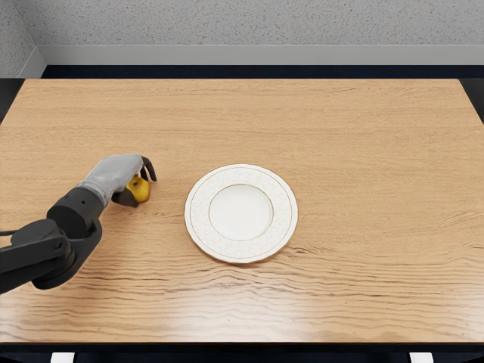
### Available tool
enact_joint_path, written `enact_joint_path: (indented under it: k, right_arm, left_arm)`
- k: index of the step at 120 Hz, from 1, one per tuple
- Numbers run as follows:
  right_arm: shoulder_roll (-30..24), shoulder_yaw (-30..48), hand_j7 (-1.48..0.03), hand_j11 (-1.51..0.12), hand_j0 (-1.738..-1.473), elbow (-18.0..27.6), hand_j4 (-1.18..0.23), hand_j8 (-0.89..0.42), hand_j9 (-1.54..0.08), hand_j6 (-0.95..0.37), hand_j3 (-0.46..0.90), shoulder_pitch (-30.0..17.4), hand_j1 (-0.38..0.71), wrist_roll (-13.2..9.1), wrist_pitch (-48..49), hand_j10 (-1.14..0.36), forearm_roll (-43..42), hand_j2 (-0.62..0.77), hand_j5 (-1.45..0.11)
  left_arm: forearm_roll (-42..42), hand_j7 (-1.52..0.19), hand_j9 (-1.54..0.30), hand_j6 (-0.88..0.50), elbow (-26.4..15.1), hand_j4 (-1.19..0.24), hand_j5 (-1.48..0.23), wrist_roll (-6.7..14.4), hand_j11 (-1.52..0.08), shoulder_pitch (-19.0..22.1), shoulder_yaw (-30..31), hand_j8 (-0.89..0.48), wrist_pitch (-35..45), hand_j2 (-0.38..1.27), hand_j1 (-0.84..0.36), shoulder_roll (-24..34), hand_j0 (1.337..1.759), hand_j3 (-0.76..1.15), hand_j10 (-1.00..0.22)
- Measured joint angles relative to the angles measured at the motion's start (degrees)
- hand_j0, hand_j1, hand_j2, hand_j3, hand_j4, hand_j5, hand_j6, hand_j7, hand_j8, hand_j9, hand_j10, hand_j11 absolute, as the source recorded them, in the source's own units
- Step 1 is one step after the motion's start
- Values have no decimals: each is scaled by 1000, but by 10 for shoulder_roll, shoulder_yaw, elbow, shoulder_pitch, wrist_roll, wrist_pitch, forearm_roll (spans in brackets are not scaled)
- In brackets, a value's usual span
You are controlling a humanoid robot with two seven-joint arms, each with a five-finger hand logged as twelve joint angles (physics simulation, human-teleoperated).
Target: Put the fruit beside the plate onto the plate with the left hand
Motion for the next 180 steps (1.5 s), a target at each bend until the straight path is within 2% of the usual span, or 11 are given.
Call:
enact_joint_path:
  k: [33,46,51,63,70,92,107,136,149,166,180]
  right_arm:
    - [0,0,0,0,-1658,0,0,0,0,0,0,0,-349,0,0,0,0,0,0]
    - [0,0,0,0,-1658,0,0,0,0,0,0,0,-349,0,0,0,0,0,0]
    - [0,0,0,0,-1658,0,0,0,0,0,0,0,-349,0,0,0,0,0,0]
    - [0,0,0,0,-1658,0,0,0,0,0,0,0,-349,0,0,0,0,0,0]
    - [0,0,0,0,-1658,0,0,0,0,0,0,0,-349,0,0,0,0,0,0]
    - [0,0,0,0,-1658,0,0,0,0,0,0,0,-349,0,0,0,0,0,0]
    - [0,0,0,0,-1658,0,0,0,0,0,0,0,-349,0,0,0,0,0,0]
    - [0,0,0,0,-1658,0,0,0,0,0,0,0,-349,0,0,0,0,0,0]
    - [0,0,0,0,-1658,0,0,0,0,0,0,0,-349,0,0,0,0,0,0]
    - [0,0,0,0,-1658,0,0,0,0,0,0,0,-349,0,0,0,0,0,0]
    - [0,0,0,0,-1658,0,0,0,0,0,0,0,-349,0,0,0,0,0,0]
  left_arm:
    - [-16,-823,-846,-461,0,-694,-751,2,-846,-3,6,-408,-1,171,-291,-1,1650,24,-626]
    - [-22,-849,-866,-433,0,-720,-778,1,-885,-4,6,-373,-1,272,-338,-1,1658,5,-590]
    - [-29,-865,-882,-455,0,-724,-801,1,-898,-8,6,-401,-1,315,-327,-1,1657,7,-620]
    - [-39,-888,-904,-472,0,-731,-838,0,-915,-13,7,-418,-2,398,-314,-1,1661,-171,-645]
    - [-52,-899,-912,-502,0,-724,-866,0,-922,-25,7,-462,-3,483,-314,-1,1658,-129,-680]
    - [-153,-920,-926,-510,0,-710,-920,-1,-933,-83,7,-479,-4,572,-327,-1,1657,-52,-705]
    - [-237,-925,-928,-490,0,-703,-939,-1,-936,-125,6,-463,-7,562,-342,-1,1657,-28,-688]
    - [-369,-932,-927,-495,0,-699,-948,0,-930,-164,-42,-456,-110,610,-368,-13,1657,-9,-674]
    - [-387,-935,-929,-477,-1,-689,-964,-1,-931,-168,-52,-445,-130,715,-412,-29,1658,-5,-681]
    - [-392,-936,-929,-488,0,-693,-958,0,-929,-158,-50,-461,-138,648,-391,-56,1657,-3,-688]
    - [-395,-939,-929,-472,-1,-686,-968,0,-928,-148,-42,-448,-140,668,-404,-80,1657,-1,-696]
